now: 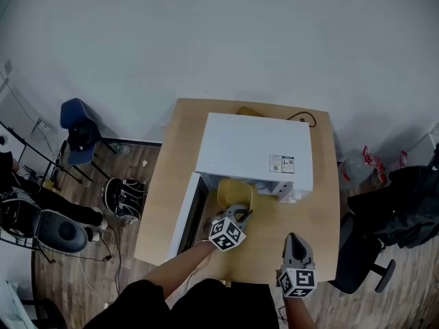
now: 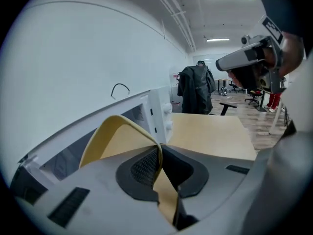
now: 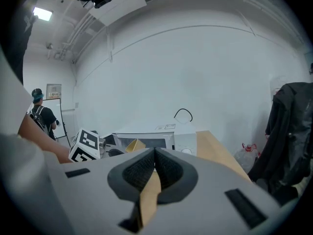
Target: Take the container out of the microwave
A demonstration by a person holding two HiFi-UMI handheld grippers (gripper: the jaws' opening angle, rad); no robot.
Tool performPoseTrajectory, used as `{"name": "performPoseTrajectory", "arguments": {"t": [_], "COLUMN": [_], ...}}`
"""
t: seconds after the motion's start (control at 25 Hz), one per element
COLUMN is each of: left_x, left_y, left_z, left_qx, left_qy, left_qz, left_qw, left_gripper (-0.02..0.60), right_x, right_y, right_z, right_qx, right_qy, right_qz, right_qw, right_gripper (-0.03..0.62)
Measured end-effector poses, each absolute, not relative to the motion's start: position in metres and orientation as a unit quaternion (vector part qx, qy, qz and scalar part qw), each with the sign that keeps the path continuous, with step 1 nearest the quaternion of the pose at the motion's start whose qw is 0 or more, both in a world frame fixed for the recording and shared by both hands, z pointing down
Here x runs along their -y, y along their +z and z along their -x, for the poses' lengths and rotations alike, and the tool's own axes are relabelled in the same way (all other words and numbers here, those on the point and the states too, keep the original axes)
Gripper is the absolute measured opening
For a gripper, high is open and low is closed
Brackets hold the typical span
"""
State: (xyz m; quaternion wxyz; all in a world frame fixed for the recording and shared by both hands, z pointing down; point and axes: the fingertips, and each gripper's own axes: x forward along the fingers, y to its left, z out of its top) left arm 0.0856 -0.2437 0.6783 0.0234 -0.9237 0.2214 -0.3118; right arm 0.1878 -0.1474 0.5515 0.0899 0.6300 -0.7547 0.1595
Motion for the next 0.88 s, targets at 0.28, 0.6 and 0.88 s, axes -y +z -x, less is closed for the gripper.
{"name": "performPoseTrajectory", "arguments": {"t": [0.28, 0.6, 0.88], "left_x": [0.197, 0.143, 0.104], "left_y": [0.637, 0.577, 0.523], "left_z": [-0.073, -0.051, -0.027], "left_qx": [-0.235, -0.267, -0.289], "left_qy": [-0.242, -0.158, -0.079], "left_qz": [0.941, 0.95, 0.95], "left_qw": [-0.018, -0.046, -0.09], "left_gripper": [0.023, 0.023, 0.025], "right_x": [0.113, 0.076, 0.048], "right_y": [0.539, 0.526, 0.507], "right_z": [-0.169, -0.142, -0.106], "right_qx": [0.744, 0.738, 0.748], "right_qy": [0.148, 0.13, 0.117], "right_qz": [-0.645, -0.655, -0.645], "right_qw": [0.092, 0.094, 0.103], "right_gripper": [0.059, 0.06, 0.059]}}
